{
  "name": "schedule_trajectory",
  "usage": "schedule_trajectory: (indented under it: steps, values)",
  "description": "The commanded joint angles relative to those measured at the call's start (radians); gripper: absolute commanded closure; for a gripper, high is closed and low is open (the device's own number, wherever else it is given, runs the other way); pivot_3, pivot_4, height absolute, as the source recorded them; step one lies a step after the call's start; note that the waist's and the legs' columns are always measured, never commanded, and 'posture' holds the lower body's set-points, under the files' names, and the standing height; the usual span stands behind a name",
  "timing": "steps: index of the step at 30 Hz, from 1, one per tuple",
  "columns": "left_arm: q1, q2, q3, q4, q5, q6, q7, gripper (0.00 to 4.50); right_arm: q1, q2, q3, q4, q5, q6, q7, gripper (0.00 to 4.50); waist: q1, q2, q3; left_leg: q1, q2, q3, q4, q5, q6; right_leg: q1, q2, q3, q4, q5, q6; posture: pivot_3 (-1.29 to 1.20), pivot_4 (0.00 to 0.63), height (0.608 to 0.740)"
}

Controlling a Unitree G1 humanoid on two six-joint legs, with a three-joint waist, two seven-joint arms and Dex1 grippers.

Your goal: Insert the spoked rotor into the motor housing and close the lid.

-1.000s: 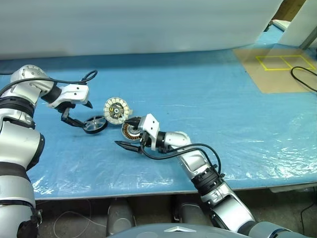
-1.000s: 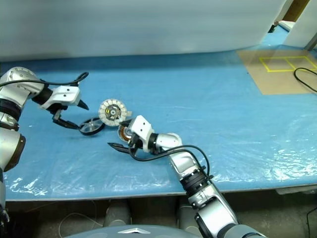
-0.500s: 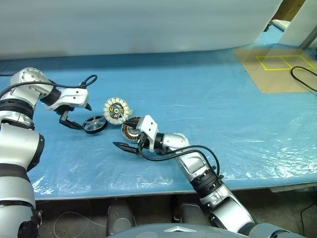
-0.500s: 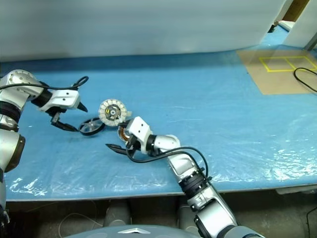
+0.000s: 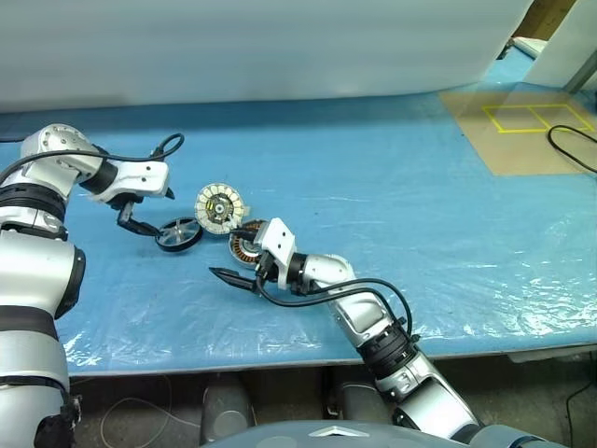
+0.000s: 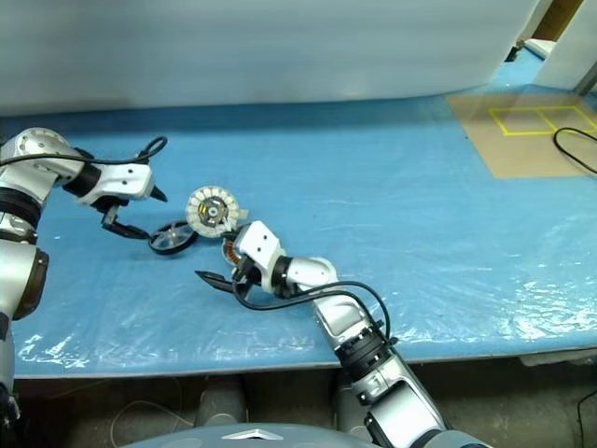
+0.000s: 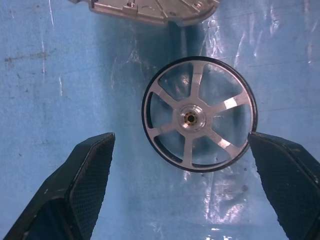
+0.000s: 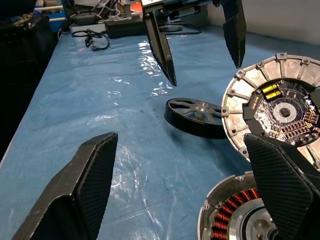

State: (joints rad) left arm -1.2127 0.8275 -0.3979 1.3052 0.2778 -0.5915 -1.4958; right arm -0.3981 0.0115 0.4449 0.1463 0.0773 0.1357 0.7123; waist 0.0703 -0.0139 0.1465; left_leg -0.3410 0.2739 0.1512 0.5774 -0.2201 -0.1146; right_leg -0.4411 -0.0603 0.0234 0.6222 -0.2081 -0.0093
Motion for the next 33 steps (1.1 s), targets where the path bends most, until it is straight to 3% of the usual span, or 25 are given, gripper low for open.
schedule_trajectory:
  steps: [1,33]
  values:
    - [-0.009,0.005,0.023,0.008,0.023,-0.015,0.029,0.0,0.013,0.009,0.002,-0.056,0.008,0.0,-0.01,0.24,-0.001,0.0,0.0,0.0,0.0,0.0,0.0,0.0,0.0,0.0,0.0,0.0,0.0,0.0,0.0,0.0,0.15,0.74]
    - [0.021,-0.068,0.012,0.028,0.151,-0.039,0.136,0.0,0.028,-0.004,-0.012,-0.081,0.008,0.02,-0.06,0.24,0.0,0.0,0.001,0.003,0.0,0.0,0.0,0.0,0.0,0.002,0.0,0.001,0.0,0.0,0.0,0.0,0.15,0.74]
